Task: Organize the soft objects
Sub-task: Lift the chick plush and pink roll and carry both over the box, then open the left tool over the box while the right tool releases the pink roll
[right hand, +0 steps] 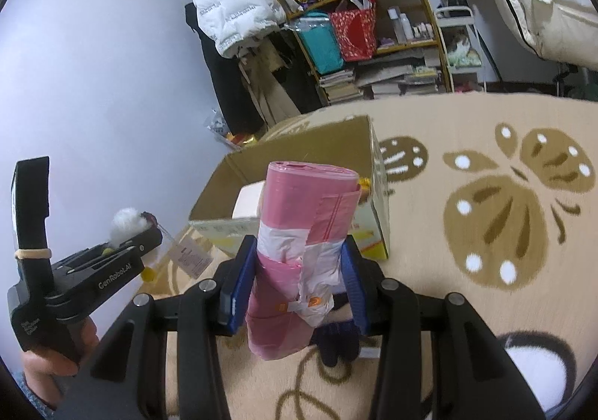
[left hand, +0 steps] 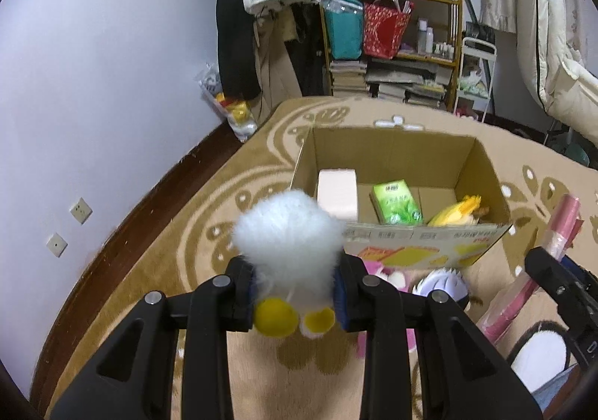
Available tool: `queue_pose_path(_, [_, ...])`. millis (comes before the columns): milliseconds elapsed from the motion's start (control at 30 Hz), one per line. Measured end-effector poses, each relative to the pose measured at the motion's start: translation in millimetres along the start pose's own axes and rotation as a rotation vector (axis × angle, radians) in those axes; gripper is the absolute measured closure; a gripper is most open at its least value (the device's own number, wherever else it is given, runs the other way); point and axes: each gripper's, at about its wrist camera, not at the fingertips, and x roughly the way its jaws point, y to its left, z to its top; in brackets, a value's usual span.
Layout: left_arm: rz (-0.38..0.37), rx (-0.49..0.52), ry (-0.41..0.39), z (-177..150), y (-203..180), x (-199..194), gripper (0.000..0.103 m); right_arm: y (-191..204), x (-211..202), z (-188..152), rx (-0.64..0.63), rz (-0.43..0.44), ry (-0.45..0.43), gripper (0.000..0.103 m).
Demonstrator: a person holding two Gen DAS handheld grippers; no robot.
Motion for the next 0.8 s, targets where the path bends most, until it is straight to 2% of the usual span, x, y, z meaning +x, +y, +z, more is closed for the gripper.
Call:
queue_pose_path(367, [-0.016,0.007,-0.126,37.9,-4.4,-9.6,0.073,5.9,6.0,27.4,-0.042,0.009,-0.034,0.056])
queue_pose_path(800, [-0.015,0.058,-0.187,54.1,-27.5,13.0,0.073,22.1,29.1,68.3,-0.13,0.016,-0.066,0.056])
